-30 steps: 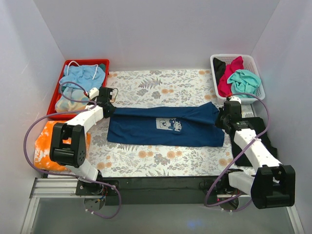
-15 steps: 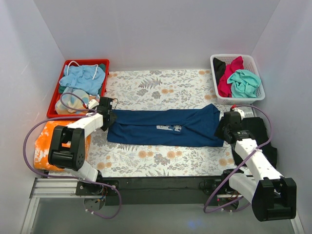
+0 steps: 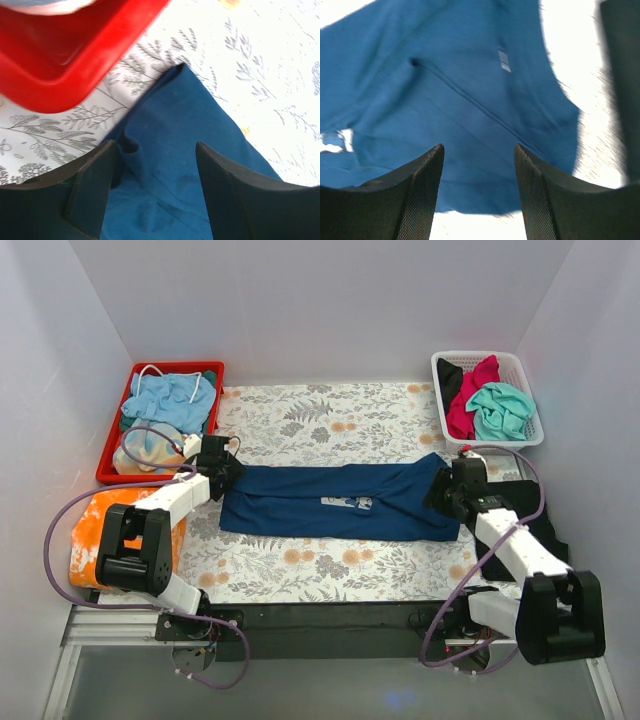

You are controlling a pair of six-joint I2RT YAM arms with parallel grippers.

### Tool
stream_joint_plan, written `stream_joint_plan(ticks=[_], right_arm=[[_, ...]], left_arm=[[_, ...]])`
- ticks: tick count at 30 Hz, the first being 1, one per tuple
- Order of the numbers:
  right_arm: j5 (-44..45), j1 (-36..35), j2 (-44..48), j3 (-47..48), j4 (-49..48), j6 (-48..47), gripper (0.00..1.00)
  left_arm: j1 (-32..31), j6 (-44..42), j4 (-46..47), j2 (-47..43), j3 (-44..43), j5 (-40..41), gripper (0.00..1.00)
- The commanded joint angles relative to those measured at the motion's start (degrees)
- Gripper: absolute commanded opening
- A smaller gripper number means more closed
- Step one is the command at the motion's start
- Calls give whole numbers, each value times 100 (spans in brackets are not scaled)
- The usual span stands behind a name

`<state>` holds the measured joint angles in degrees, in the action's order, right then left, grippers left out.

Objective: Fold and stack the t-shirts
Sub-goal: Fold the other side of the tshirt into a rectangle

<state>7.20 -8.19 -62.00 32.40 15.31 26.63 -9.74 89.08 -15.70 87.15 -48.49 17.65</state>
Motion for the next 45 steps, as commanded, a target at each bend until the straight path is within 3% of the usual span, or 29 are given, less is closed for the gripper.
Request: stream_joint_plan(ticks=[1, 16, 20, 22, 23, 25, 26, 28, 39, 45], right_arm=[[-377, -192, -725, 644, -836, -106, 64], [158, -710, -2668, 1690, -1346, 237, 58], [238, -825, -2940, 1796, -1303, 255, 49], [342, -895, -2941, 1787, -1241, 255, 44], [395, -921, -2906, 1770, -1206, 272, 32], [536, -974, -2845, 1761, -1110, 272, 24], [624, -992, -2766, 1761, -1066, 272, 13], [808, -1053, -2651, 1769, -943, 255, 2], [1354, -1905, -1465, 1665, -160, 333, 1], [1661, -2626, -753, 725, 112, 1228, 1]], left_arm=[[-46, -303, 226, -304, -108, -218, 63], [-46, -382, 278, 30, -213, -280, 64], [-55, -409, 270, 30, -205, -236, 64], [-55, -409, 278, 38, -205, -218, 64], [-55, -409, 278, 38, -205, -218, 64], [-46, -400, 287, 73, -205, -218, 64], [-55, -409, 287, 74, -205, -227, 64], [-55, -400, 296, 100, -214, -236, 64], [-55, -400, 296, 47, -178, -271, 64], [-55, -391, 305, 91, -196, -271, 64]])
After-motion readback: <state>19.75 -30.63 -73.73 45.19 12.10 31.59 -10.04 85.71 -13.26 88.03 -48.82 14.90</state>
